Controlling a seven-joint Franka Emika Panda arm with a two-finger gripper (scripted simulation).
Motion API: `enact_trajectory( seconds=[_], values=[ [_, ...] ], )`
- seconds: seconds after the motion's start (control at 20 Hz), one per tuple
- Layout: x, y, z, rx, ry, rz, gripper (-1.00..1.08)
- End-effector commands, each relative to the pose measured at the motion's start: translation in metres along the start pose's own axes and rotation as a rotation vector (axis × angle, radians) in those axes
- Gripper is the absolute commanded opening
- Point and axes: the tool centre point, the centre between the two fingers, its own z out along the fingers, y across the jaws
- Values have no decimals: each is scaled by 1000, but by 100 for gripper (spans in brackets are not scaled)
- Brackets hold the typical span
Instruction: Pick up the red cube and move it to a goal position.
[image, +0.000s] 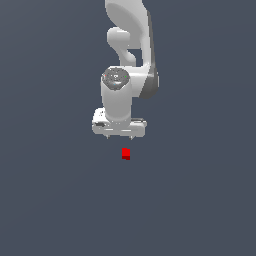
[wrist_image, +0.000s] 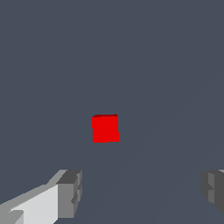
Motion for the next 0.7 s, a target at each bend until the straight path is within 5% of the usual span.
enact_trajectory(
  seconds=[0.0,0.65],
  values=[
    [0,0,0,0,0,0,100],
    [5,-11,47,8,20,-16,100]
  ],
)
